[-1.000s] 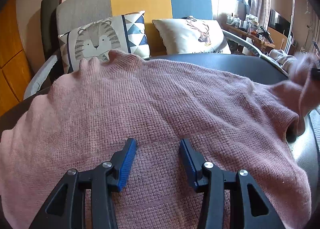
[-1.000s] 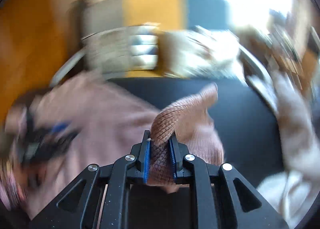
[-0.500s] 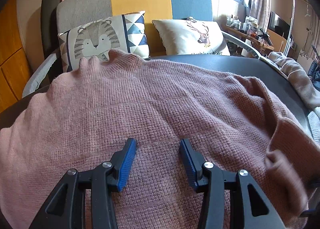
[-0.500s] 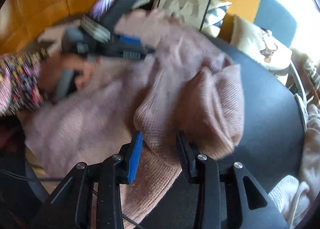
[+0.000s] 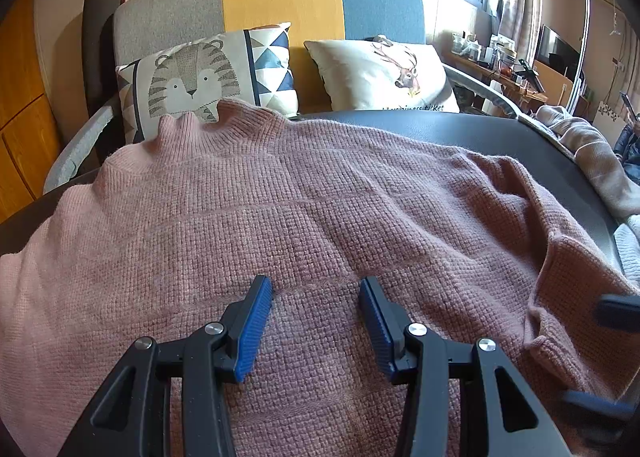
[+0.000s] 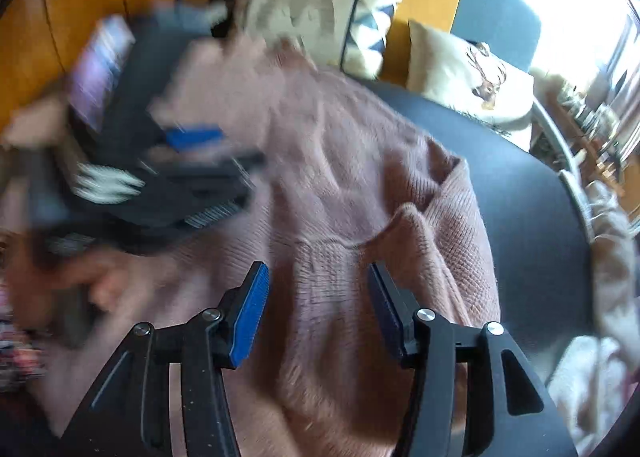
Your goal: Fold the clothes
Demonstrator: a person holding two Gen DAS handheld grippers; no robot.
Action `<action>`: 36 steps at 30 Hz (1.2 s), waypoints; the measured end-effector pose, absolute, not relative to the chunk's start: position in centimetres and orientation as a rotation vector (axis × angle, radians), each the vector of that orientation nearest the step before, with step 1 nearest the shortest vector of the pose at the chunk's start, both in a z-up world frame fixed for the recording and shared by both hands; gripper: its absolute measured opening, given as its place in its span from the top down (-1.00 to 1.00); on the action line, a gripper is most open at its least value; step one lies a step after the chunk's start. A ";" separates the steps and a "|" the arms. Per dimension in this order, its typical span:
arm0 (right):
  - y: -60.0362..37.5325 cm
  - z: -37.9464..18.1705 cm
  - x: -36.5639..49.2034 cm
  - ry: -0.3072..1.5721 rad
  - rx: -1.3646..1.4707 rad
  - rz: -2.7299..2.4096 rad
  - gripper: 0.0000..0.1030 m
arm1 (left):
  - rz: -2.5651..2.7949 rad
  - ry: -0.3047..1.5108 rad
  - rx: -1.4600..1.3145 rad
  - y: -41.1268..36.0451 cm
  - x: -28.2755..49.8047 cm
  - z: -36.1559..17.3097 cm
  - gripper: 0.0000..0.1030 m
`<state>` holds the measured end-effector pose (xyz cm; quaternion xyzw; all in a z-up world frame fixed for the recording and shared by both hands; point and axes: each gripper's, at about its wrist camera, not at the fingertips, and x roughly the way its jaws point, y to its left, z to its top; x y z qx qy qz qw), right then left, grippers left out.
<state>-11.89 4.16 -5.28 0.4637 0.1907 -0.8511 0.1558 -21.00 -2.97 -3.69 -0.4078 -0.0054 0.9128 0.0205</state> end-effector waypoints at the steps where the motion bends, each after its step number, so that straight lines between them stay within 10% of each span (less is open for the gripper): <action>1: 4.4 -6.1 -12.2 0.546 1.373 -2.412 0.17 | 2.829 -0.023 -1.264 -3.0 -21.0 -3.7 0.08; 2: 5.6 -6.0 -12.3 0.486 1.386 -2.403 0.75 | 2.827 -0.028 -1.263 -3.1 -21.0 -3.7 0.08; 5: 9.7 -4.2 -12.7 0.292 1.388 -2.428 0.88 | 2.824 -0.040 -1.261 -3.2 -21.0 -3.7 0.08; 26: 41.8 2.5 -23.6 -0.724 1.174 -3.071 0.88 | 2.830 -0.029 -1.258 -3.0 -21.1 -3.7 0.08; 36: 44.4 -2.4 -23.1 -0.489 1.695 -3.193 0.60 | 2.831 -0.034 -1.257 -3.0 -21.1 -3.7 0.08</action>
